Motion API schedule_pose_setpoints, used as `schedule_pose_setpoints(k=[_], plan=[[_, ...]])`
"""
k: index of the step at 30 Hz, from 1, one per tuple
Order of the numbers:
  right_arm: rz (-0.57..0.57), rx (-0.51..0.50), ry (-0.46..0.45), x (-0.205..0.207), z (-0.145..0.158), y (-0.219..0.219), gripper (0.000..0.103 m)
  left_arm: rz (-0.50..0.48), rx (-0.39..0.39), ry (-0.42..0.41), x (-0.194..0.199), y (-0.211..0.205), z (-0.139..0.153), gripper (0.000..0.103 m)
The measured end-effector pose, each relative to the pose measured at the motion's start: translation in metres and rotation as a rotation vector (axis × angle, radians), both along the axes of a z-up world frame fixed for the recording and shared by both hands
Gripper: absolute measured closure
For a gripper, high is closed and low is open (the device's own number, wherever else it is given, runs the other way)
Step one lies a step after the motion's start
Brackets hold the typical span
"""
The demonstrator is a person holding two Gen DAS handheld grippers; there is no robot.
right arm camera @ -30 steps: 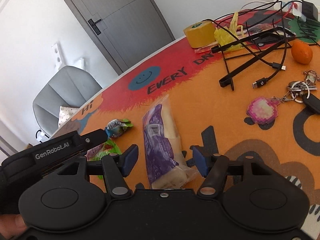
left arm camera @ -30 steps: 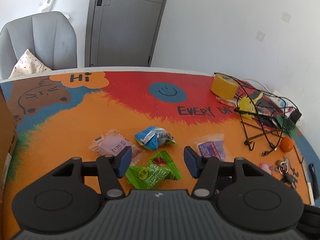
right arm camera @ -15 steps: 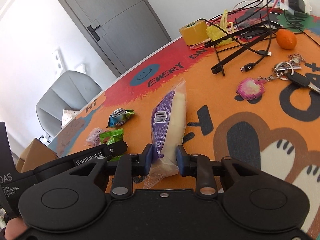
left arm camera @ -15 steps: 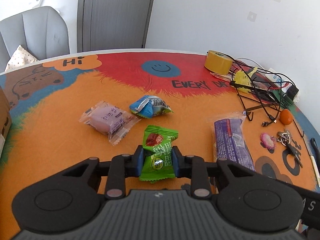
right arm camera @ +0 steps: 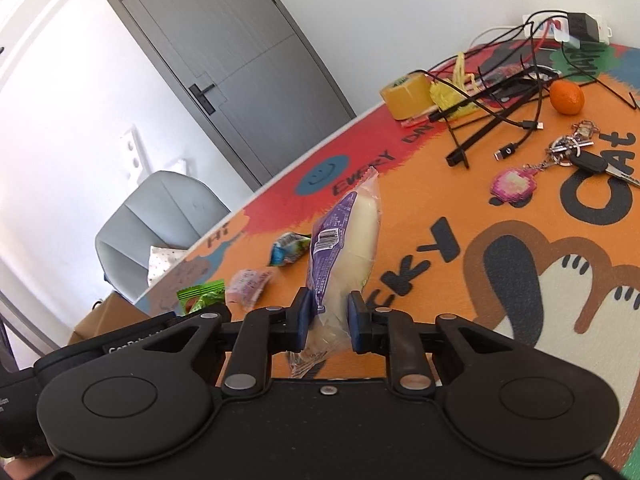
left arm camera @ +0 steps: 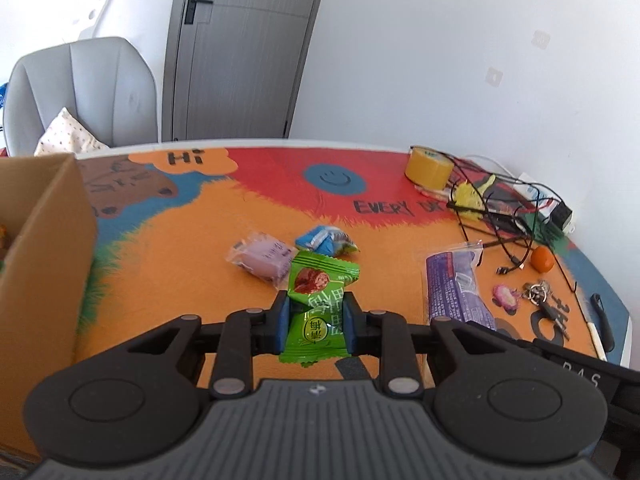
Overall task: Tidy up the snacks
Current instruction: 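Carry both packets over the cardboard box and open both tools to drop them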
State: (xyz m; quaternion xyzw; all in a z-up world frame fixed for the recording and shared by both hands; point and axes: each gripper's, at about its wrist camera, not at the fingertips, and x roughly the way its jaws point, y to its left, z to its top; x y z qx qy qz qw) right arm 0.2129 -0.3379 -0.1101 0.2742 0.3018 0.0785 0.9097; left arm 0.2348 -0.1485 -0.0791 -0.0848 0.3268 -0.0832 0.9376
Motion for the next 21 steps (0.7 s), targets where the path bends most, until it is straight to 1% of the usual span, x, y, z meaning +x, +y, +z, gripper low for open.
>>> schedule_pose_setpoints(k=[10, 16, 21], plan=[[0.057, 0.010, -0.068, -0.011, 0.026, 0.031, 0.082, 0.066, -0.028, -0.073, -0.033, 0.042, 0.035, 0.078], [0.110, 0.010, -0.097, -0.016, 0.040, 0.053, 0.083, 0.115, -0.031, -0.108, -0.047, 0.069, 0.051, 0.078], [0.150, 0.009, -0.121, -0.019, 0.052, 0.073, 0.083, 0.153, -0.040, -0.119, -0.056, 0.091, 0.060, 0.078]])
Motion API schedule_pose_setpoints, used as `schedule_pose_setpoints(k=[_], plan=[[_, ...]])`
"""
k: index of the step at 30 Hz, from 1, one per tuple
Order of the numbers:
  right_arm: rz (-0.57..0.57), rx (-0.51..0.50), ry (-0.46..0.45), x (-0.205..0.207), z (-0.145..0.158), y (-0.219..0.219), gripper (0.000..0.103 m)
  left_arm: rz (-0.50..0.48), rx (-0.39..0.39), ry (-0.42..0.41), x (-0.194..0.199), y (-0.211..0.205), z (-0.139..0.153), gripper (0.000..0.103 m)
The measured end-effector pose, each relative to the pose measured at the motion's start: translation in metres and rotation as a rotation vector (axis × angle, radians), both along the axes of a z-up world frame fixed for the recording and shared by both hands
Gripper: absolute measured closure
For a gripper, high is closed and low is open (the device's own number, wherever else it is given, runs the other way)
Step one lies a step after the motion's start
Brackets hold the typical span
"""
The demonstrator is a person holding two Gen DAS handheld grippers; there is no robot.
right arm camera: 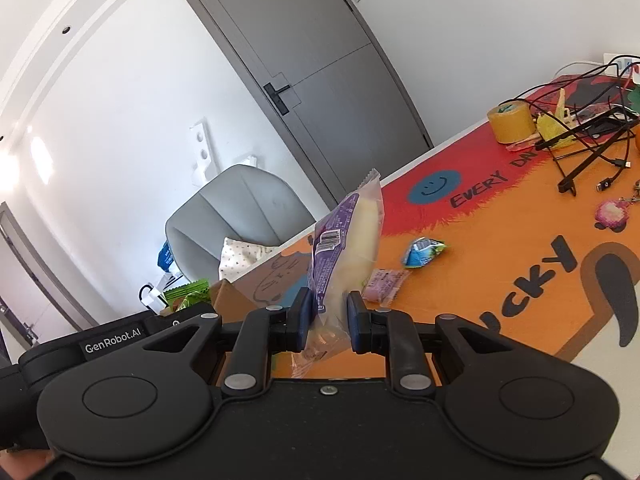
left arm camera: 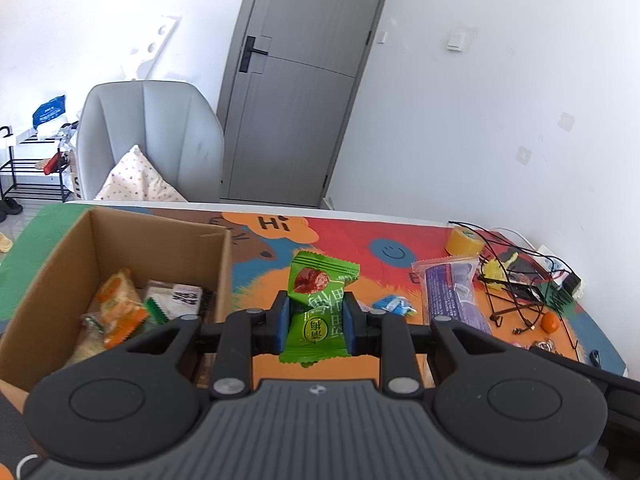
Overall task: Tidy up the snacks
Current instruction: 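Carry both packets over the cardboard box and open both tools to drop them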
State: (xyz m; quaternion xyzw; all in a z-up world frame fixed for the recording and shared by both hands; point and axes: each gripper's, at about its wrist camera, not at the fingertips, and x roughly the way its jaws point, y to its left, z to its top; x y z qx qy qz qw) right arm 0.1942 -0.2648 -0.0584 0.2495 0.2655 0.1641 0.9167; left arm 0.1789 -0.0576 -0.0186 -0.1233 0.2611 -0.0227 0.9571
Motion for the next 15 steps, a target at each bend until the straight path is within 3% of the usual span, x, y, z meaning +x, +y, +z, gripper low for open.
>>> schedule_pose_setpoints(k=[15], plan=[[0.119, -0.021, -0.046, -0.002, 0.029, 0.062, 0.082, 0.112, -0.020, -0.021, -0.026, 0.068, 0.013, 0.078]])
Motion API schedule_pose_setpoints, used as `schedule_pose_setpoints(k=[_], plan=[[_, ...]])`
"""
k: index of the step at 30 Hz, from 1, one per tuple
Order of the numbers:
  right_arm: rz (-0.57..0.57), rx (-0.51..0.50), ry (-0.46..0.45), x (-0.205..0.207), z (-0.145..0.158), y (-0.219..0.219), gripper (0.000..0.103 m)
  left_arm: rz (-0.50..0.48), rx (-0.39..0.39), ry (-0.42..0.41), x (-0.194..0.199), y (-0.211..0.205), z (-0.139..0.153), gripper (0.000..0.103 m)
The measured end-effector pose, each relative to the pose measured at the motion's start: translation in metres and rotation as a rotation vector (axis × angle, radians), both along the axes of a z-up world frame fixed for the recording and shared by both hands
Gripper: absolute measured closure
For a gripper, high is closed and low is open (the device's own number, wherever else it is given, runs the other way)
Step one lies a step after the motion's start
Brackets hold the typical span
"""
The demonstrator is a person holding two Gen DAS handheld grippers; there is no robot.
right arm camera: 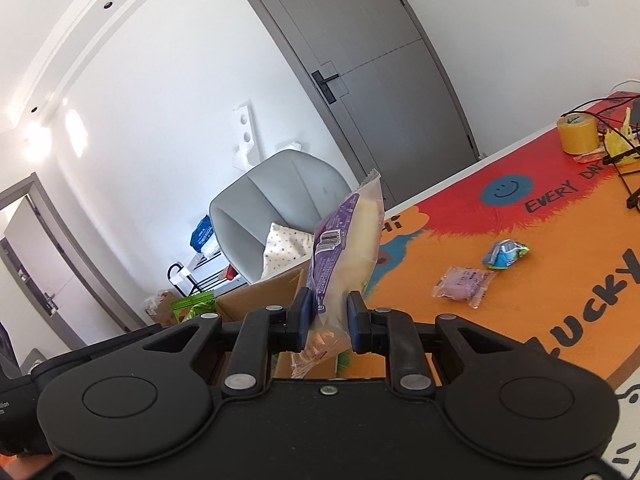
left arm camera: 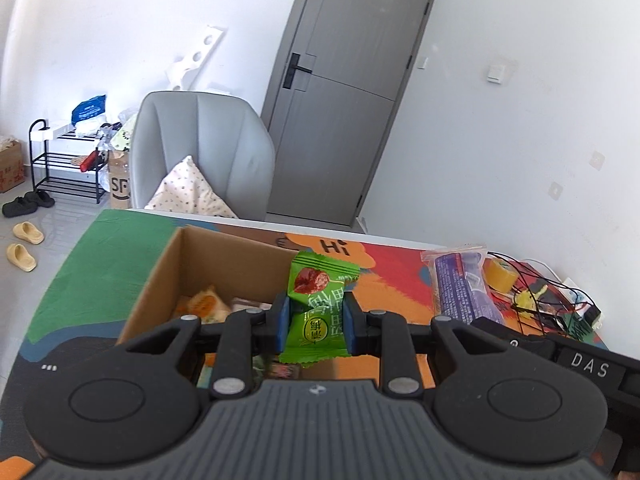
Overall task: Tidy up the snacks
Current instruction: 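Carry both packets over the cardboard box and open both tools to drop them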
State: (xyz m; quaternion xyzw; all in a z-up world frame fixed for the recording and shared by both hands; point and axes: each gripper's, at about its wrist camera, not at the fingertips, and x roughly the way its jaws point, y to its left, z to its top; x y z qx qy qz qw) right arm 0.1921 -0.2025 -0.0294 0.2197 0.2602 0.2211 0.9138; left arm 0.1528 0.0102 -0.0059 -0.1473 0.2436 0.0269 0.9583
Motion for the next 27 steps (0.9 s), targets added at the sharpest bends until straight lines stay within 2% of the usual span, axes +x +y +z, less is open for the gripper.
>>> schedule_pose_setpoints(k=[10, 20, 23, 27], plan=[[0.083, -0.042, -0.006, 0.002, 0.006, 0.050, 0.083, 0.074, -0.039, 0.009, -0.011, 0.045, -0.006, 0.078], [0.136, -0.060, 0.004, 0.006, 0.004, 0.079, 0.087, 0.092, -0.060, 0.022, -0.012, 0.066, -0.012, 0.078], [0.128, -0.061, 0.035, 0.008, 0.002, 0.080, 0.082, 0.088, -0.067, 0.029, -0.011, 0.067, -0.014, 0.077], [0.094, -0.077, 0.032, 0.004, 0.005, 0.076, 0.075, 0.075, -0.075, 0.043, -0.010, 0.067, -0.016, 0.077]])
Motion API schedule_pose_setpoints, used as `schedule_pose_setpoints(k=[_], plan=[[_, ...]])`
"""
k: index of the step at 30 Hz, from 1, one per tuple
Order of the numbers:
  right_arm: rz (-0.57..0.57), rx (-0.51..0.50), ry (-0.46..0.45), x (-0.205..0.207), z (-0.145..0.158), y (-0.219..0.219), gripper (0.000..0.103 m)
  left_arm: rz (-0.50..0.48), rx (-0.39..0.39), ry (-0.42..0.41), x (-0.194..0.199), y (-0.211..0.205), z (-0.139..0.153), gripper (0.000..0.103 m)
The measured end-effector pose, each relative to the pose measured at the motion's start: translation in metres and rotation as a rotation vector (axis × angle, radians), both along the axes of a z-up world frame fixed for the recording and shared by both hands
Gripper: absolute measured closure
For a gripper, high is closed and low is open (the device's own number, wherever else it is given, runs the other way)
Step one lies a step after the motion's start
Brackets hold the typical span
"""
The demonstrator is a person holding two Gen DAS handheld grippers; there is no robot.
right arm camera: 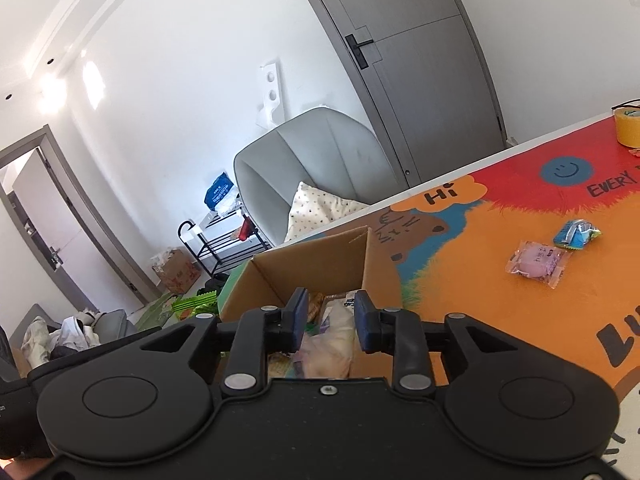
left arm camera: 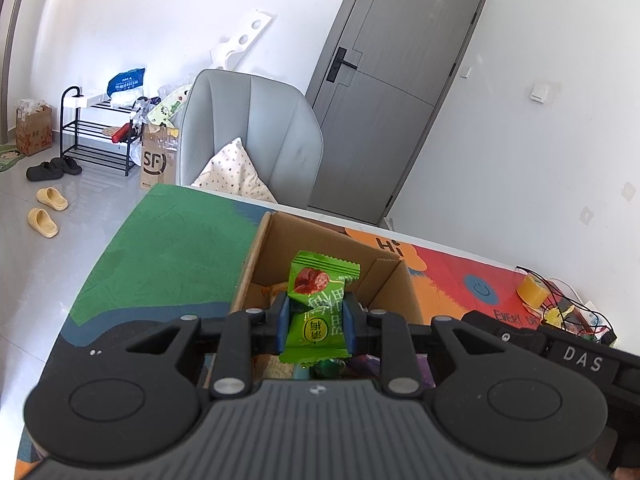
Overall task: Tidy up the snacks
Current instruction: 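Carry both packets over the cardboard box and open both tools to drop them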
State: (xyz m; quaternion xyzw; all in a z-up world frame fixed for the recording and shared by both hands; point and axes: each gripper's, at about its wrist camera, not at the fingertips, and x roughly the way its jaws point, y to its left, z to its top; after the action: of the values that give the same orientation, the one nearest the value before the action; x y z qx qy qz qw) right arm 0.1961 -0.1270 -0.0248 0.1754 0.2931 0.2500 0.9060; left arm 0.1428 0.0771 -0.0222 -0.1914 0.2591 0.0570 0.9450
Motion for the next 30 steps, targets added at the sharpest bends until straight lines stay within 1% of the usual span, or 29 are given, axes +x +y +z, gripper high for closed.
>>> schedule_pose_setpoints(k=[4, 8, 10, 11, 12, 14, 16, 19, 21, 24, 28, 30], plan=[[-0.021, 0.011, 0.002, -0.002, 0.002, -0.009, 0.075, -0.022, 0.002, 0.014, 0.001, -0.006, -0.002, 0.077], [-0.041, 0.015, 0.008, -0.003, 0.000, -0.018, 0.070, -0.052, 0.006, 0.041, 0.004, -0.014, -0.004, 0.074], [-0.050, 0.017, 0.012, -0.003, -0.002, -0.022, 0.067, -0.065, 0.003, 0.055, 0.006, -0.016, -0.005, 0.068], [-0.057, 0.020, 0.012, -0.003, -0.002, -0.024, 0.063, -0.065, 0.002, 0.059, 0.006, -0.017, -0.005, 0.060], [-0.063, 0.022, 0.011, -0.004, -0.002, -0.027, 0.061, -0.061, 0.004, 0.054, 0.005, -0.018, -0.004, 0.054], [-0.069, 0.024, 0.009, -0.005, -0.002, -0.031, 0.060, -0.050, 0.012, 0.042, 0.003, -0.018, -0.001, 0.049], [-0.074, 0.028, 0.008, -0.007, -0.001, -0.036, 0.059, -0.044, 0.016, 0.037, 0.001, -0.019, 0.001, 0.046], [-0.089, 0.024, 0.001, -0.010, 0.000, -0.045, 0.054, -0.037, 0.030, 0.038, 0.000, -0.024, 0.005, 0.039], [-0.101, 0.021, 0.002, -0.011, 0.000, -0.052, 0.051, -0.031, 0.046, 0.034, -0.003, -0.028, 0.007, 0.028], [-0.107, 0.015, 0.014, -0.014, -0.002, -0.063, 0.047, -0.030, 0.056, 0.027, -0.006, -0.034, 0.010, 0.022], [-0.106, -0.010, 0.029, -0.019, -0.004, -0.073, 0.042, -0.023, 0.067, 0.037, -0.009, -0.043, 0.010, 0.017], [-0.110, -0.016, 0.028, -0.023, -0.004, -0.080, 0.035, -0.022, 0.075, 0.048, -0.010, -0.047, 0.009, 0.016]])
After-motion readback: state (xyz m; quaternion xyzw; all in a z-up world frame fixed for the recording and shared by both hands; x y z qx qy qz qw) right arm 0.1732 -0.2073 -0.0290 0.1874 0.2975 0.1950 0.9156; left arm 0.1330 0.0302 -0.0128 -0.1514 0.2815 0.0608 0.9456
